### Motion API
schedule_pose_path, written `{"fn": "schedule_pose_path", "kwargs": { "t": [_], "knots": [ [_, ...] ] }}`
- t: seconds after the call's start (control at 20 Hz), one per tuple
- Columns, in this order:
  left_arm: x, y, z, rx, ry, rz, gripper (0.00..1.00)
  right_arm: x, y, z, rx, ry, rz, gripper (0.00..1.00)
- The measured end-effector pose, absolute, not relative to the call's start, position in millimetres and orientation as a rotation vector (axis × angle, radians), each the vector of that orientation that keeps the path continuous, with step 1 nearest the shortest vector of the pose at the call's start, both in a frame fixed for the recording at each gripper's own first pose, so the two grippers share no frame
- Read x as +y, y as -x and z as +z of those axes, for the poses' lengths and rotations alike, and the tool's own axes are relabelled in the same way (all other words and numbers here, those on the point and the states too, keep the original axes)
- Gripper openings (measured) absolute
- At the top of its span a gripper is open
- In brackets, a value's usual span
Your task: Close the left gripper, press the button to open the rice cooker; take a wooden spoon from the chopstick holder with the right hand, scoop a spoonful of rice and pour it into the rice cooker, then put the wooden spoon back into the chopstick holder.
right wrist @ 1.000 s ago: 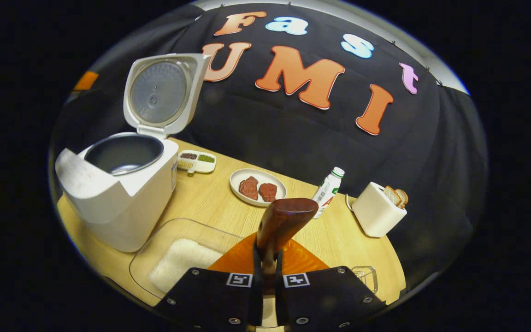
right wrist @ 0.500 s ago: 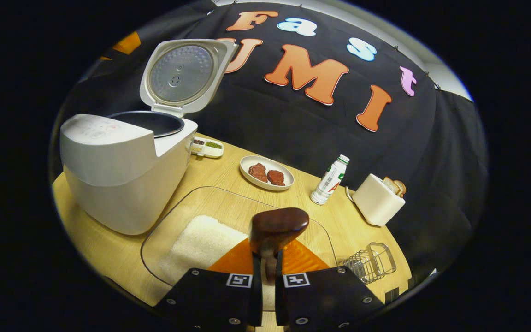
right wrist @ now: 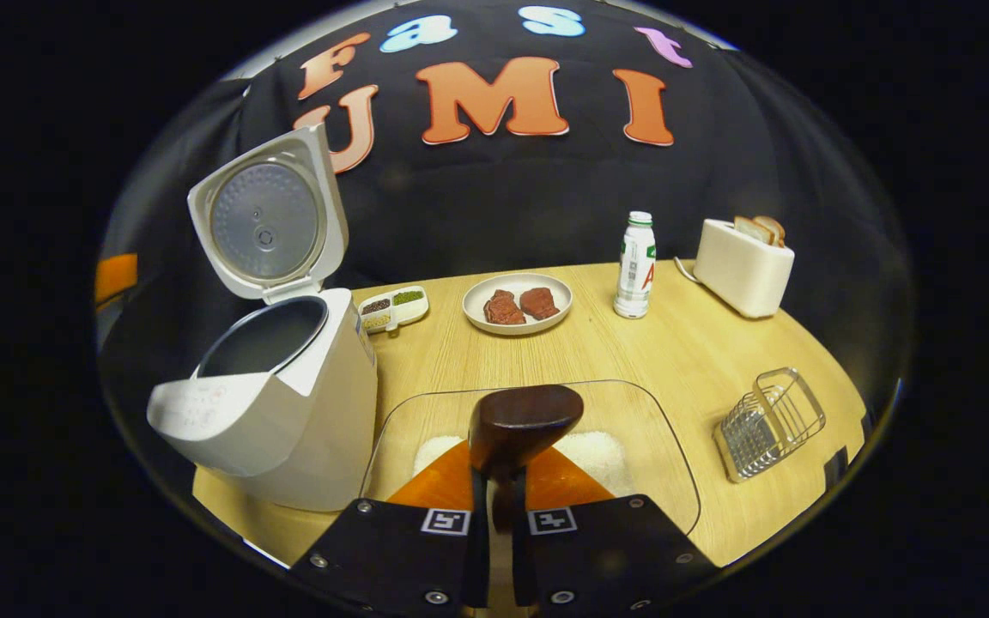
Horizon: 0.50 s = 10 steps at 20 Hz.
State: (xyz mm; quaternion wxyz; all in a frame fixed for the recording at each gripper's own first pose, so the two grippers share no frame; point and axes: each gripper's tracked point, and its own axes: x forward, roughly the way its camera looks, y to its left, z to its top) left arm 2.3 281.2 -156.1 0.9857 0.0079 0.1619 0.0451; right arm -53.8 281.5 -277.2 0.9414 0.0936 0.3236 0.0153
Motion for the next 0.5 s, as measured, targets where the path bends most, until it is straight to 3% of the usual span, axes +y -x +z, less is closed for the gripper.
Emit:
{"fn": "schedule_pose_path", "kwargs": {
  "t": [0.1, 0.5],
  "knots": [
    [287, 1, -157, 0.330, -0.014, 0.102, 0.92, 282, 53, -279, 0.702, -0.304, 0.028, 0.10],
    [293, 6, -157, 0.329, -0.016, 0.112, 0.89, 294, 49, -275, 0.765, -0.461, 0.067, 0.10]
  ]
}}
